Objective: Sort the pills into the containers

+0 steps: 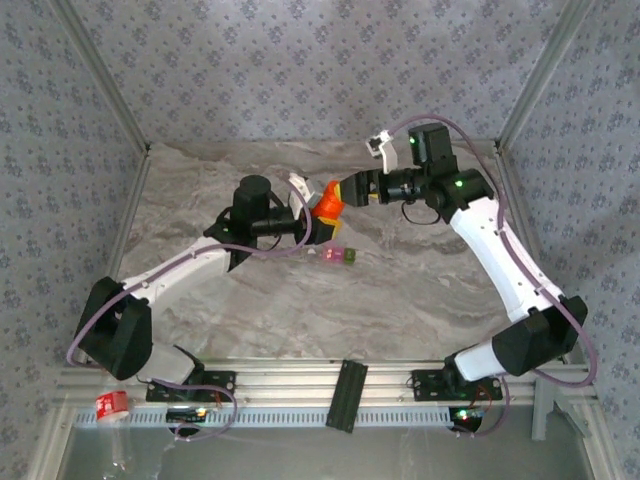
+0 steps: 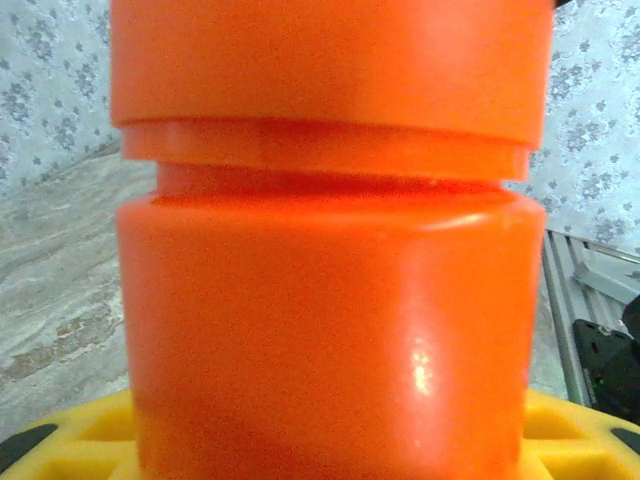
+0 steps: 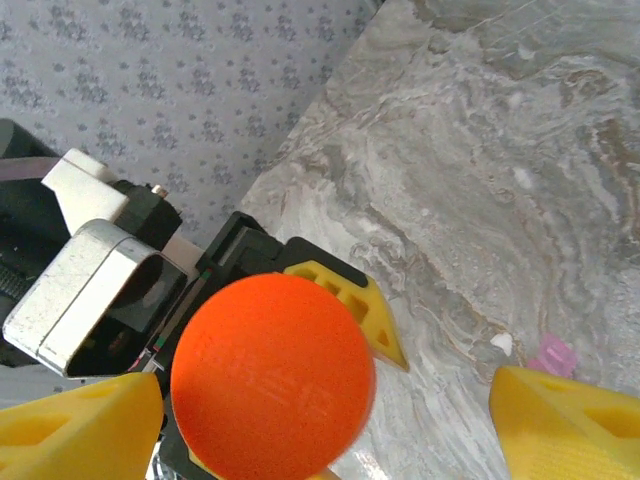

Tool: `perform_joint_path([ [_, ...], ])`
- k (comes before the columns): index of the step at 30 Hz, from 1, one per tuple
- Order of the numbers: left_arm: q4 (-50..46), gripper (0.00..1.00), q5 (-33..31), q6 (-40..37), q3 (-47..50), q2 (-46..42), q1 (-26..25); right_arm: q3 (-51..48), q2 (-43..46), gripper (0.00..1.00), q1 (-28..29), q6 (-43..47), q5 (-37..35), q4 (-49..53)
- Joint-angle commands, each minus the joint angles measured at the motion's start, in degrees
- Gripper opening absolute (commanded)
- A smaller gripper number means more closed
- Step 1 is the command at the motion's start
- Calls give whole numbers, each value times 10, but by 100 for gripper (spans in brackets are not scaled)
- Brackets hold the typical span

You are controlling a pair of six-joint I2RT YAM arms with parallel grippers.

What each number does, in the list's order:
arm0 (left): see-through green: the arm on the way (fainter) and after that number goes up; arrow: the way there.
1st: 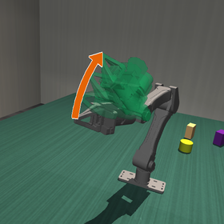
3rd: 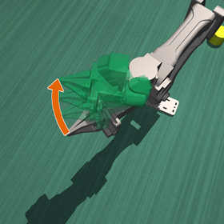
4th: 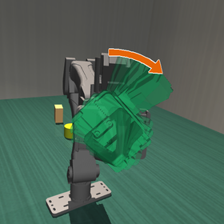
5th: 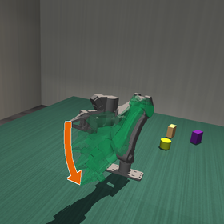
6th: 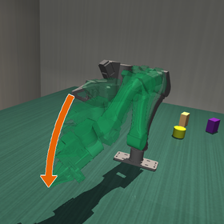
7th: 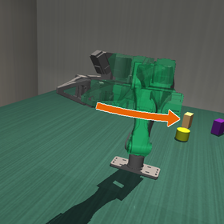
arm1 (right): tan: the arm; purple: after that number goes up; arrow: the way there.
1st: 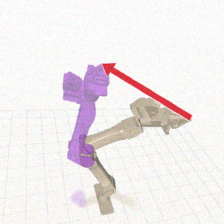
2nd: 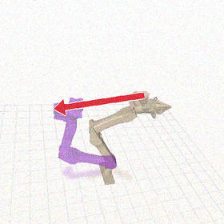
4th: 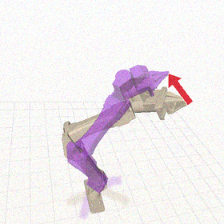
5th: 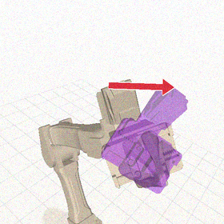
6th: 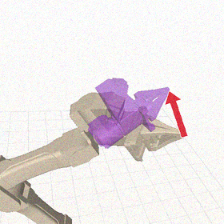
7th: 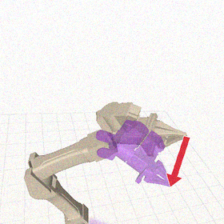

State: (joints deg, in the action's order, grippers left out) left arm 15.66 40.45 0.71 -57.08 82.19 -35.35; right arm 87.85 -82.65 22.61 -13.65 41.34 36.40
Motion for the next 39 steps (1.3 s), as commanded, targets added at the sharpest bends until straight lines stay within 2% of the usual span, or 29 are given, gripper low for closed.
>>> perform_joint_path([
  [1,-2,0,37,4,-22,-3,0,22,-12,85,10,27,13,26],
  [8,-7,0,42,2,-24,-1,0,24,-21,77,19,24,14,26],
  [16,-12,0,46,0,-29,2,1,18,-26,47,26,8,32,14],
  [20,-8,0,31,-1,-30,2,1,2,-24,40,36,-34,30,-9],
  [24,19,0,-30,1,-17,-6,-2,-11,-25,34,57,-86,-13,-17],
  [29,84,0,-143,-1,17,-16,-23,-23,-40,29,98,-160,-90,-48],
  [34,107,0,-242,-32,27,-10,-64,-25,-70,27,120,-248,-166,-54],
  [39,140,0,-339,-61,32,10,-104,-49,-85,26,123,-324,-188,-104],
])
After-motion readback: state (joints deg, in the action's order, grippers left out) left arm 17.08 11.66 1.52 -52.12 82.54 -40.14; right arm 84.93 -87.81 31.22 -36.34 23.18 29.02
